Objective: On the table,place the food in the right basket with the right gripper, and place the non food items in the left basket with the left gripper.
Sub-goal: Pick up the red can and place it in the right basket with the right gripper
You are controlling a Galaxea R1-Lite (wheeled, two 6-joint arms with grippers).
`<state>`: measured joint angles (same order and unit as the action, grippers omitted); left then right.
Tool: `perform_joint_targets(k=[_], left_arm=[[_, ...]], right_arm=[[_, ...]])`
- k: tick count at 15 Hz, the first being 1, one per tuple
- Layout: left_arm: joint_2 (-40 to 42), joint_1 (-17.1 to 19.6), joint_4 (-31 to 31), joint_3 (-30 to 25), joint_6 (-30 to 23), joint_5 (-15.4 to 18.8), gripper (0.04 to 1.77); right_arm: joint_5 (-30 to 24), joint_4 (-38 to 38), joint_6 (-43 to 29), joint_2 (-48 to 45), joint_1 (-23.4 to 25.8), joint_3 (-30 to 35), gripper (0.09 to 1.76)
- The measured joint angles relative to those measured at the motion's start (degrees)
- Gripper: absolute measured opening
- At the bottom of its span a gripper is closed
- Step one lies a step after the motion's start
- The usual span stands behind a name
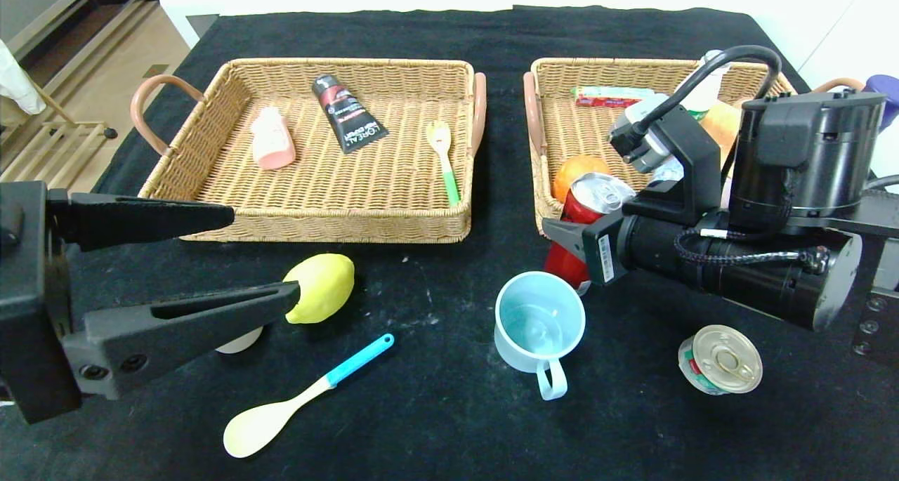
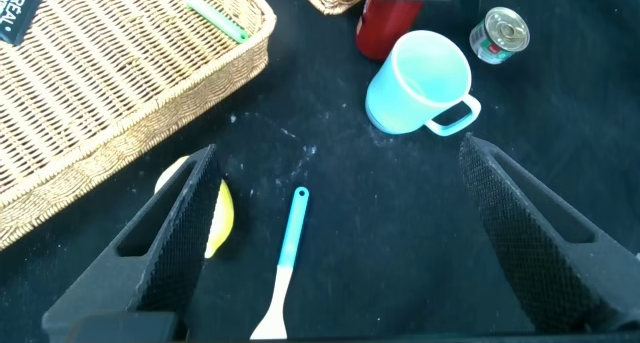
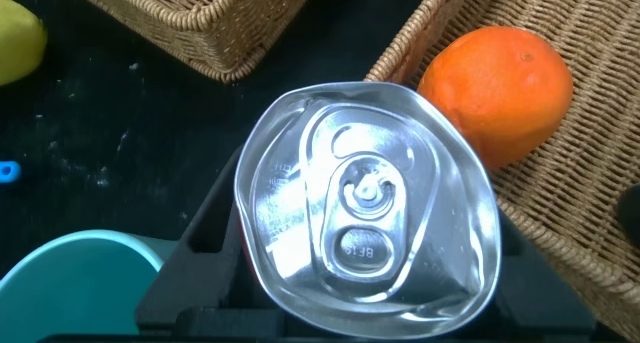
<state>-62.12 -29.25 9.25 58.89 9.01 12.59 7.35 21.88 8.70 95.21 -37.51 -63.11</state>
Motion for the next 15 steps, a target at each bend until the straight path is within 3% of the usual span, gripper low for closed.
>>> perform_joint_targets(k=[10, 15], left_arm=[[0.2, 0.0, 0.0, 0.0, 0.0, 0.0, 1.72], [0.3, 0.0, 0.0, 0.0, 0.0, 0.0, 1.72]], right_arm=[[-0.2, -0.8, 0.4, -3.1, -0.7, 0.1, 1.06], [-0.1, -6.5, 0.7, -7.1, -2.1, -3.0, 1.06]])
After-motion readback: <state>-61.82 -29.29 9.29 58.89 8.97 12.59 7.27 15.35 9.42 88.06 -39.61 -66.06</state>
